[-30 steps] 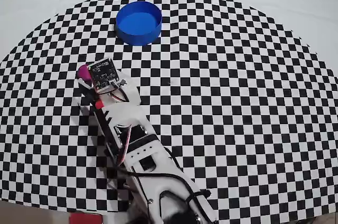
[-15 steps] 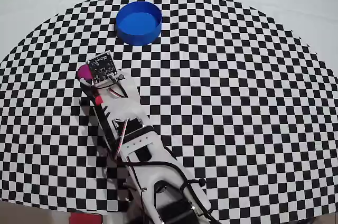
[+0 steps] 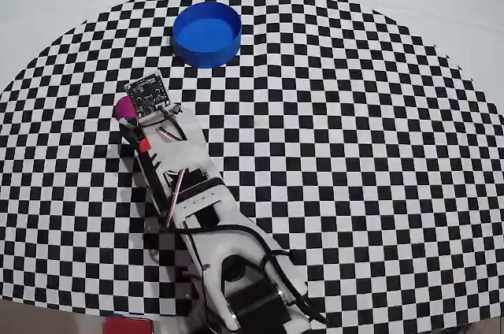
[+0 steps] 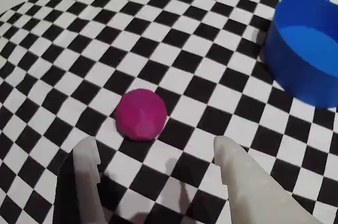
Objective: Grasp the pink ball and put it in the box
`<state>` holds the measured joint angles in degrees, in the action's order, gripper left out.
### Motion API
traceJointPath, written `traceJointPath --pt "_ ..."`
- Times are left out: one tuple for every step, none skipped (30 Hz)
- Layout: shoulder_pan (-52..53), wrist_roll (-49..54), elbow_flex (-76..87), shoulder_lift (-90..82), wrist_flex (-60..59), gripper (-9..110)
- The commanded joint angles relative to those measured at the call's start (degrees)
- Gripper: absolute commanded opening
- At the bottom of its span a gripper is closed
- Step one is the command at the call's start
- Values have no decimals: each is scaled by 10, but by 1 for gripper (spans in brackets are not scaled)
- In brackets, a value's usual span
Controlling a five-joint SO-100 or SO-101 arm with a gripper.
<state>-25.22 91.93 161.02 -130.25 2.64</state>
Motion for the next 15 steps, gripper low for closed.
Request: traceJointPath --pt "-7 -3 -31 4 9 25" --pt "-8 -3 -32 7 9 25" --pt "-9 -3 -33 11 9 25" --pt "-9 -3 -33 12 9 25" --pt "-10 -3 -34 13 9 25" --pt "-11 -3 -34 14 9 25" --pt "-11 -3 -35 15 9 25" --pt "-12 -3 -36 15 9 25" --pt "-12 -3 -37 16 9 25" --pt "-13 -3 -38 17 9 25" --pt "-14 -3 -40 18 9 25" --pt "-15 -3 -42 20 9 25" --pt "-15 -3 -45 22 9 25" --pt "-15 -3 -47 25 9 25" --pt "-15 -3 -50 26 9 25"
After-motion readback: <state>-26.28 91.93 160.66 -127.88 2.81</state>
